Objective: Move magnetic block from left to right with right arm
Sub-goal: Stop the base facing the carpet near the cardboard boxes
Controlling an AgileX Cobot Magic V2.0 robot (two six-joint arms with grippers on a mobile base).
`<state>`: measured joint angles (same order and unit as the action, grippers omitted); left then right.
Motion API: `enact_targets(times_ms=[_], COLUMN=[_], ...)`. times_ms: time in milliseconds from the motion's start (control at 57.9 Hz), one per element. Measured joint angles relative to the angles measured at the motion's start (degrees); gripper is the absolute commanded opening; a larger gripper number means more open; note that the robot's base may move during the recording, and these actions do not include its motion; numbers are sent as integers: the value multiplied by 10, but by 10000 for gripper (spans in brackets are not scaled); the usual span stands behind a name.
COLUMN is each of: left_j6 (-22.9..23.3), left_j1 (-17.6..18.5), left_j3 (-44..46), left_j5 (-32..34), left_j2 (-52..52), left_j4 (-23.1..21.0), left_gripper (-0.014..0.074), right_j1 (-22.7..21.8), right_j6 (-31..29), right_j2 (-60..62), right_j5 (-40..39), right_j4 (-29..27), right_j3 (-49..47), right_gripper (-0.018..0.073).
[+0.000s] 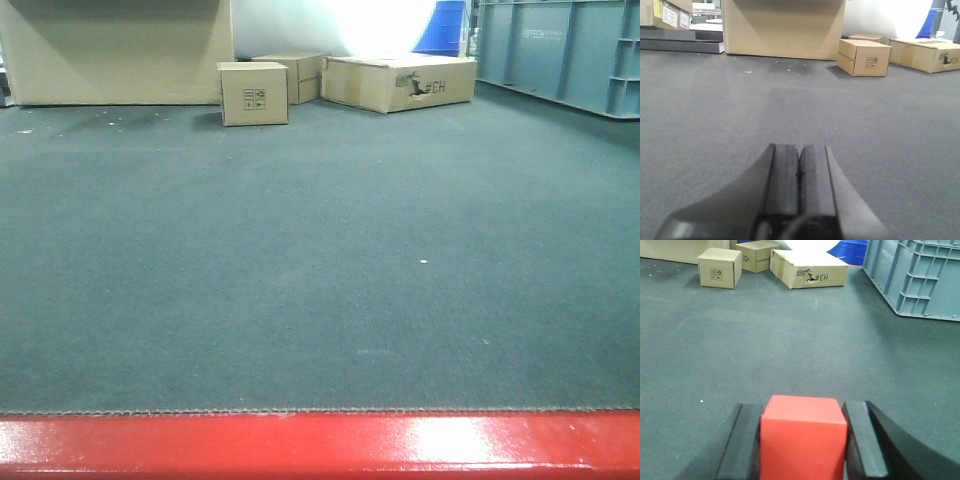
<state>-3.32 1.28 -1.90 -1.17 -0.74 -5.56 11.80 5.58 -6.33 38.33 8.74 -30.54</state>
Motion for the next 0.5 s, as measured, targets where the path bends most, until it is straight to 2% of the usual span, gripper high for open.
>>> enact_targets(times_ms=[501], left_j6=[0], left_j1=[0], left_j3=[0], left_j5=[0], left_j2=[0], left_j4=[0], left_gripper=[-126], right_j1=[0], right_j6=[0], right_j2=[0], right_j5=[-1], right_j4=[-4], right_j3=[0], right_gripper=[215])
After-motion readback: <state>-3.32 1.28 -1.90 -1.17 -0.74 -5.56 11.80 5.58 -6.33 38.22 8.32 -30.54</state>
